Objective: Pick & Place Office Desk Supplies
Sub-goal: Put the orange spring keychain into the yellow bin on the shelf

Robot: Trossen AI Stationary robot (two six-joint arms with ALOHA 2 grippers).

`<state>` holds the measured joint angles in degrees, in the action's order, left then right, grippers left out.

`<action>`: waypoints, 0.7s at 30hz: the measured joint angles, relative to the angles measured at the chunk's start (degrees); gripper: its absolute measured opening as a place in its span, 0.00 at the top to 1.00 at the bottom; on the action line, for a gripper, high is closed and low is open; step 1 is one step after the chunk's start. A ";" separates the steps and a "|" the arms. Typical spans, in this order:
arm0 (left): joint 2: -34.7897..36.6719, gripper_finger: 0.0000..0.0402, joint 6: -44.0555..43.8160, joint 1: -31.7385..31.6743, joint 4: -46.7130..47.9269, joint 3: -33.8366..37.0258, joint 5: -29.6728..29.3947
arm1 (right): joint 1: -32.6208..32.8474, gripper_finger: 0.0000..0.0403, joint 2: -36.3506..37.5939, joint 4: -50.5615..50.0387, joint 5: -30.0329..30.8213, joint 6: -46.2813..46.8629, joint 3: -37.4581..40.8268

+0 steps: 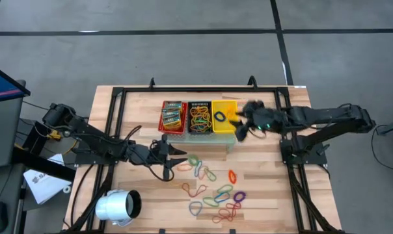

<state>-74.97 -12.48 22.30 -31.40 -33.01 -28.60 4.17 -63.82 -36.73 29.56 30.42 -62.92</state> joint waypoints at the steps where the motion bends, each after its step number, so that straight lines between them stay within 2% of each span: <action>1: 0.92 0.73 -0.01 0.19 0.43 0.00 -0.01 | 2.65 0.46 0.48 -1.71 -0.37 2.18 0.16; 7: 6.55 0.73 0.07 0.84 5.50 0.00 0.00 | 18.09 0.49 -2.06 -8.40 -0.78 23.88 6.18; 13: 9.94 0.73 1.26 0.83 7.59 0.00 -0.04 | 26.53 0.48 -13.98 -7.82 0.06 42.93 12.12; 16: 11.15 0.73 2.71 0.83 7.87 0.00 -0.03 | 27.57 0.46 -20.82 -5.90 0.00 46.36 12.22; 21: 13.71 0.73 3.19 0.83 11.02 0.00 -0.04 | 26.68 0.44 -29.50 3.19 -3.59 43.65 12.22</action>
<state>-61.25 -9.29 23.14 -20.38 -33.01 -28.64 30.85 -93.32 -33.54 25.97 74.07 -50.70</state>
